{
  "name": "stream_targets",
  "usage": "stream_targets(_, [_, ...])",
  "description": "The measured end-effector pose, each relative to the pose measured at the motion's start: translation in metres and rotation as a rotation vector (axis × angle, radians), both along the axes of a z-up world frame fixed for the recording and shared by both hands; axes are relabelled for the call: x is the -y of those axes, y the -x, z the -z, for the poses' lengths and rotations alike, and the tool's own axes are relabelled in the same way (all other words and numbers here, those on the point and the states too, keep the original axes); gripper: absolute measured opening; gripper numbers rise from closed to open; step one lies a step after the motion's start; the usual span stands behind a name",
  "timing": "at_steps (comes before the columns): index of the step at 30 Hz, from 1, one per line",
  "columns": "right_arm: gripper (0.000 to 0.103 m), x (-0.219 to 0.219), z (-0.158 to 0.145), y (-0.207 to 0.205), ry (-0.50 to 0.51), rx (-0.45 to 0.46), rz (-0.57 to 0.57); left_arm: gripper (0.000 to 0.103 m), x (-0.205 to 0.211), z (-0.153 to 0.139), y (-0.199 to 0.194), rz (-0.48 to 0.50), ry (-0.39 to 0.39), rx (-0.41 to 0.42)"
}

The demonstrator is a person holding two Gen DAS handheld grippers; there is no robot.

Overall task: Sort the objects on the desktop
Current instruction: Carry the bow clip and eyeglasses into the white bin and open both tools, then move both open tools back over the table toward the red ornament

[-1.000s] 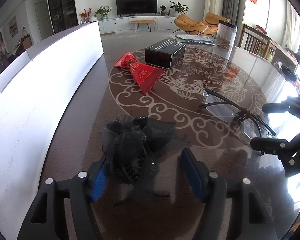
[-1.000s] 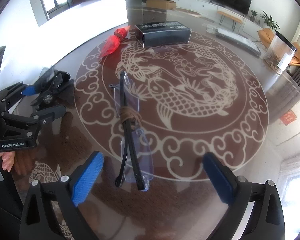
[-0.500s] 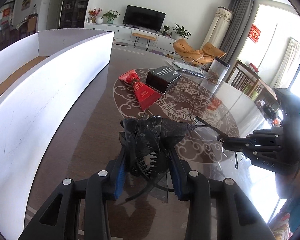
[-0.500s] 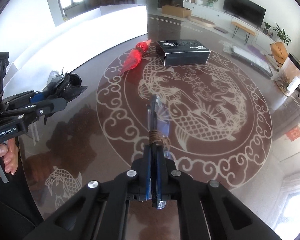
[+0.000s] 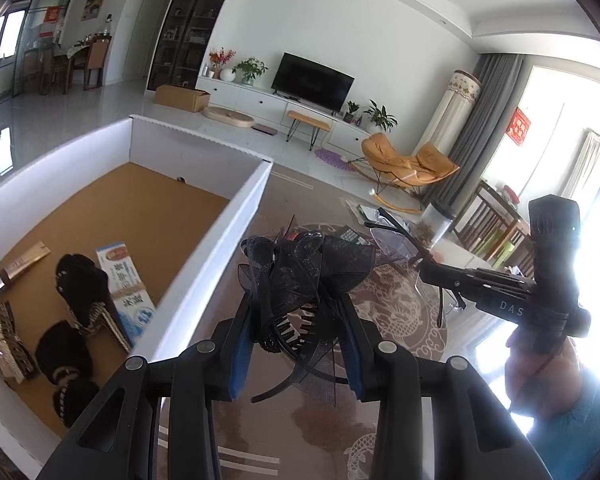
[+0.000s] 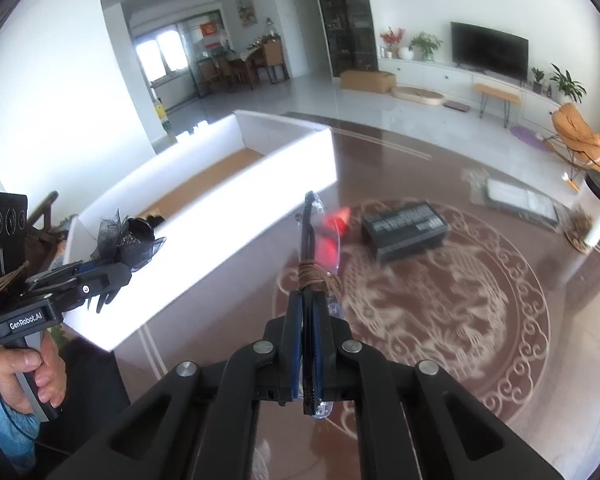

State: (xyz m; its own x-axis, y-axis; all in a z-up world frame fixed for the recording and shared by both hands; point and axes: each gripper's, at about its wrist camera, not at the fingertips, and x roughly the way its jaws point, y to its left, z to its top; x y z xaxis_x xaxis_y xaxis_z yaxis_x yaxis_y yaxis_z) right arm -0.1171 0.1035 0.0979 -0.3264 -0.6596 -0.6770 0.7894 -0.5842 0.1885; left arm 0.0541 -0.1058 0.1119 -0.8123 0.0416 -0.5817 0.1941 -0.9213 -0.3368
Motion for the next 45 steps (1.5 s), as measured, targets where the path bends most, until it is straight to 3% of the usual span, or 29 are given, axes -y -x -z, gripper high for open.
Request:
stream_targets(4, [0.006, 0.088, -0.022, 0.009, 0.074, -0.004, -0.096, 0.039, 0.066, -0.021, -0.006, -0.138, 0.052, 0.018])
stream_targets(8, [0.006, 0.184, -0.006, 0.016, 0.062, 0.061, -0.169, 0.039, 0.136, 0.000, -0.003, -0.264, 0.016, 0.123])
stream_targets(13, [0.006, 0.283, 0.040, 0.017, -0.146, 0.003, -0.208, 0.039, 0.187, 0.034, 0.010, -0.354, -0.027, 0.259])
stream_targets(18, [0.008, 0.328, 0.077, 0.029, -0.301, 0.021, -0.215, 0.041, 0.195, 0.060, 0.037, -0.361, -0.014, 0.393])
stream_targets(19, [0.015, 0.331, 0.084, 0.032, -0.324, 0.049, -0.214, 0.041, 0.197, 0.065, 0.040, -0.377, -0.006, 0.423])
stream_targets(20, [0.032, 0.333, 0.089, 0.034, -0.342, 0.064, -0.204, 0.042, 0.198, 0.070, 0.043, -0.397, -0.003, 0.453])
stream_targets(22, [0.057, 0.330, 0.089, 0.034, -0.320, 0.063, -0.196, 0.063, 0.201, 0.079, 0.045, -0.436, -0.015, 0.491])
stream_targets(24, [0.062, 0.315, 0.082, 0.038, -0.274, 0.059, -0.196, 0.071, 0.199, 0.083, 0.041, -0.462, -0.022, 0.485])
stream_targets(28, [0.063, 0.286, 0.066, 0.034, -0.202, 0.046, -0.187, 0.071, 0.186, 0.069, 0.033, -0.487, 0.014, 0.439])
stream_targets(30, [0.071, 0.257, 0.051, 0.029, -0.133, 0.001, -0.163, 0.071, 0.171, 0.048, 0.030, -0.477, 0.056, 0.375])
stream_targets(32, [0.089, 0.218, 0.037, 0.018, -0.069, -0.060, -0.116, 0.071, 0.142, 0.028, 0.026, -0.439, 0.079, 0.292])
stream_targets(35, [0.094, 0.154, 0.031, 0.004, -0.021, -0.111, -0.047, 0.072, 0.082, 0.004, 0.027, -0.291, 0.071, 0.180])
stream_targets(36, [0.095, 0.131, 0.034, 0.002, -0.027, -0.124, -0.013, 0.073, 0.059, -0.001, 0.028, -0.229, 0.068, 0.151])
stream_targets(40, [0.095, 0.026, 0.064, -0.005, -0.088, -0.111, 0.183, 0.099, -0.030, 0.003, 0.036, -0.043, 0.119, 0.117])
stream_targets(45, [0.095, -0.093, 0.128, -0.006, -0.263, -0.008, 0.421, 0.099, -0.106, 0.063, 0.058, 0.095, 0.141, 0.216])
